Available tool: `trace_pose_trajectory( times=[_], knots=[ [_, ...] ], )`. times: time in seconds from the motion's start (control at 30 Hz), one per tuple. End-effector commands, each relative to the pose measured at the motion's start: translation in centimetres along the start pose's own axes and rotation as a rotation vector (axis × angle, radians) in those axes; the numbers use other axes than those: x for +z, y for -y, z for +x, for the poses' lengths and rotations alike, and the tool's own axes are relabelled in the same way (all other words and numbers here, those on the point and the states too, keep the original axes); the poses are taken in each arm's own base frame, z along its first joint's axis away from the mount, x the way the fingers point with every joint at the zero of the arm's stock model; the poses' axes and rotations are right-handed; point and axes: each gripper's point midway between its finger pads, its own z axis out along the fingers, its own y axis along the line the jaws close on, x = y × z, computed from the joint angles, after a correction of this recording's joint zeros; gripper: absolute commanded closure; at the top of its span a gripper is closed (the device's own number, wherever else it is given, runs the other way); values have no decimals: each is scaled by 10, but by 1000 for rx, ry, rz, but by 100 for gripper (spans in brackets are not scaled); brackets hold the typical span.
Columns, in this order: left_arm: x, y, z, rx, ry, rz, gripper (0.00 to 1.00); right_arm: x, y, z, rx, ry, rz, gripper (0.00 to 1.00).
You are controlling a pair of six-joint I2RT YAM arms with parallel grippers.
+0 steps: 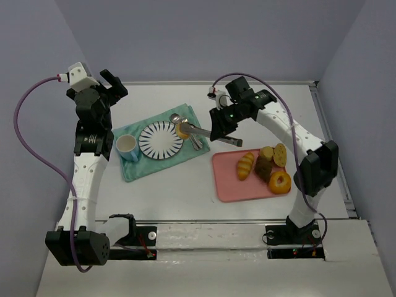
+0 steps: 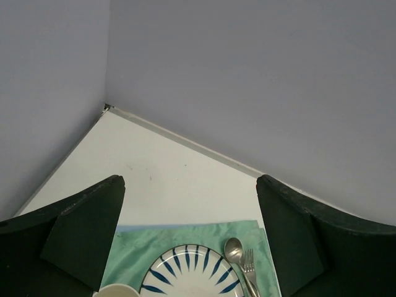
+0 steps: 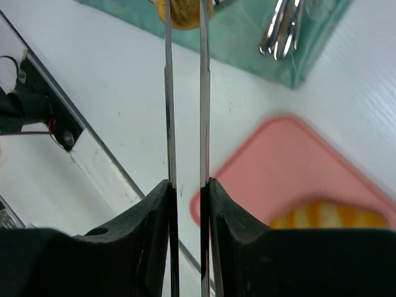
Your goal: Place the bread
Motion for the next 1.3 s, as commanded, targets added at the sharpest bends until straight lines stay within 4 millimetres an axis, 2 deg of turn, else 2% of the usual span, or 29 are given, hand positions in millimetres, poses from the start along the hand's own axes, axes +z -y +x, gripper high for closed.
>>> trace_pose_trajectory(
  times=[0.0,0.03,0.07,0.1,0.13,0.17,0.2,0.23,0.3,0.37,0.5,0.73,0.8,0.87,0.9,0.97,1.0,1.03,1.07,1.13,1.17,1.23,1.27],
  knots=[
    [-5,3,-15,-12,50,14,1,61,-14,-50,-119,56,-85,73],
    [-4,3,-14,-13,46,14,1,65,-17,-65,-140,79,-83,72],
    [-4,2,-13,-14,45,14,1,88,-3,-64,-121,46,-67,72],
    [-4,2,-11,-16,41,15,1,97,-4,-66,-124,36,-74,71],
    [-4,2,-10,-15,39,16,1,98,-7,-79,-137,57,-85,68],
    [-4,3,-10,-16,39,18,1,104,-4,-81,-132,51,-85,66],
    [-4,2,-10,-15,39,16,1,121,-1,-76,-123,17,-85,64],
    [-3,2,-9,-16,35,15,1,119,-2,-82,-127,22,-86,57],
    [-3,3,-9,-16,35,16,1,125,0,-81,-123,14,-88,55],
    [-3,1,-8,-14,33,12,1,122,-3,-82,-126,19,-96,48],
    [-1,1,-8,-11,33,11,1,104,-8,-92,-182,66,-76,42],
    [1,3,-8,-11,35,16,1,76,-16,-106,-200,134,-29,40],
    [0,3,-10,-11,39,16,1,64,-13,-114,-205,173,24,40],
    [-2,4,-10,-2,39,22,1,53,0,-121,-124,211,56,40],
    [-4,3,-10,-2,39,22,1,36,15,-129,-49,252,72,41],
    [-7,-1,-10,-1,40,10,1,22,44,-131,31,289,114,42],
    [-7,-2,-10,-1,42,6,1,2,54,-134,53,335,145,43],
    [-8,-3,-10,0,42,-1,1,-9,72,-131,89,357,191,43],
    [-9,-4,-9,-1,41,-6,1,-31,107,-132,148,408,263,43],
    [-11,-6,-7,-7,39,-12,1,-56,152,-106,240,432,406,43],
    [-11,-8,-3,-7,34,-15,1,-73,191,-86,302,450,485,43],
    [-11,-11,2,-6,27,-26,1,-83,228,-62,358,454,537,43],
    [-11,-13,4,-3,24,-32,1,-99,258,-52,389,494,583,43]
  ],
)
